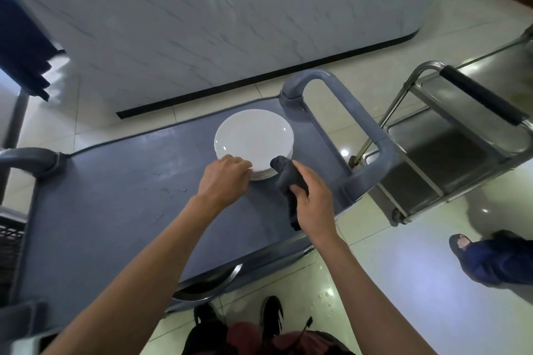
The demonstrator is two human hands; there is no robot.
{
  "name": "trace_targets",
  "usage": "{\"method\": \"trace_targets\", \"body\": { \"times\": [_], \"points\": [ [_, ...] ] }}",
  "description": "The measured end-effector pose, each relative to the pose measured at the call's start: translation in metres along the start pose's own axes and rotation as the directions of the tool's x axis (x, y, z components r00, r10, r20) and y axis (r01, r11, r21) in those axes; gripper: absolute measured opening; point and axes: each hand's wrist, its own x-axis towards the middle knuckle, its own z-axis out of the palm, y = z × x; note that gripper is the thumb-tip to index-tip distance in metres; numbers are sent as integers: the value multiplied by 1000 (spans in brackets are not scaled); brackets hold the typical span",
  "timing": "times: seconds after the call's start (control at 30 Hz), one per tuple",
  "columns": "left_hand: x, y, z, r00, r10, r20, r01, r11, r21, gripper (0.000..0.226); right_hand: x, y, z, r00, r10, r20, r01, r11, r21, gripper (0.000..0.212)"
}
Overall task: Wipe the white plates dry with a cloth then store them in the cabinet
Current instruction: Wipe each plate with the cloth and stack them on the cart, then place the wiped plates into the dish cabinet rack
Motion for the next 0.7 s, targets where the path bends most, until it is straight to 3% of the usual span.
{"method": "trace_targets", "body": {
  "times": [0.2,0.53,0.7],
  "points": [
    [-35,-38,2,995,-44,-87,44,999,-1,14,-13,-5,37,994,-50,97,50,999,0,49],
    [-113,-131,-2,939,-342,42,344,937,-58,38,-17,-40,143,936,-175,304,201,978,-54,51],
    [-150,-182,-4,885,-458,82,463,885,-47,39,4,-73,221,864,-244,441,325,938,-117,52]
  ]
}}
